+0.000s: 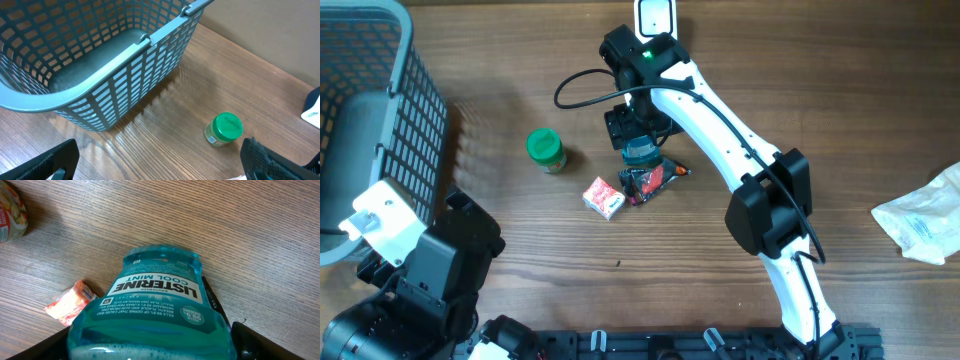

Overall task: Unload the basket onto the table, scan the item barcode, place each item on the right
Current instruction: 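Lift the Listerine bottle slightly with the right gripper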

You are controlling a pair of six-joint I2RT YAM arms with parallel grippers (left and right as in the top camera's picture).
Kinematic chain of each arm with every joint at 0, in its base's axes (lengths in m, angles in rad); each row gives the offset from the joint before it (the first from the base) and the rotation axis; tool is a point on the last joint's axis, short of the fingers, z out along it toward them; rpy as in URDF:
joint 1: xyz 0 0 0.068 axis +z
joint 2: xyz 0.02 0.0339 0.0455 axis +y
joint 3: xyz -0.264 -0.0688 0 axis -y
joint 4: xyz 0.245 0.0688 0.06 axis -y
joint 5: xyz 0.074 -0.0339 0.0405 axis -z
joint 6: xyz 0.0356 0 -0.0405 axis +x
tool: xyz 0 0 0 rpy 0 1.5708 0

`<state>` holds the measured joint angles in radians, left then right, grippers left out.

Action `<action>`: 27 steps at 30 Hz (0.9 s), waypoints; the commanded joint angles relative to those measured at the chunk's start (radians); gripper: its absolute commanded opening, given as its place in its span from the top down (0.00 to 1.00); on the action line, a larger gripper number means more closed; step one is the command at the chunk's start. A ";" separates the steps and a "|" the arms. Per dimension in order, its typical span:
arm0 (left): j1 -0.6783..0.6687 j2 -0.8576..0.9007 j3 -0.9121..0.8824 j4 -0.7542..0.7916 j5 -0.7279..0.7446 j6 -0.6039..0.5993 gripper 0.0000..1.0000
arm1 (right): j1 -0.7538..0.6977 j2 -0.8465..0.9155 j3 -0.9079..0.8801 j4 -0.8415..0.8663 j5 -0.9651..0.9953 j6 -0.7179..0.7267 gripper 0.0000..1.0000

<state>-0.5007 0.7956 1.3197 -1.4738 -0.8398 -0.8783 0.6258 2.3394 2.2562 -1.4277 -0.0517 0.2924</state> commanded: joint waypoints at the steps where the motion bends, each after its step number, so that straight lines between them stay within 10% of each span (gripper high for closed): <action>1: 0.009 0.003 0.007 -0.001 -0.005 -0.021 0.00 | 0.005 0.043 0.011 0.009 -0.013 -0.008 0.07; 17: 0.009 0.003 0.007 -0.001 -0.005 -0.021 0.00 | 0.005 0.045 -0.022 0.005 -0.016 -0.008 0.22; 21: 0.009 0.003 0.007 -0.001 -0.005 -0.021 0.00 | 0.005 0.045 -0.022 0.016 -0.016 -0.008 0.00; 27: 0.009 0.003 0.007 -0.001 -0.005 -0.021 0.00 | 0.005 0.045 0.011 0.019 0.006 -0.220 0.00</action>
<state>-0.5007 0.7956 1.3197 -1.4742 -0.8398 -0.8783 0.6270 2.3398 2.2528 -1.3994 -0.0586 0.2119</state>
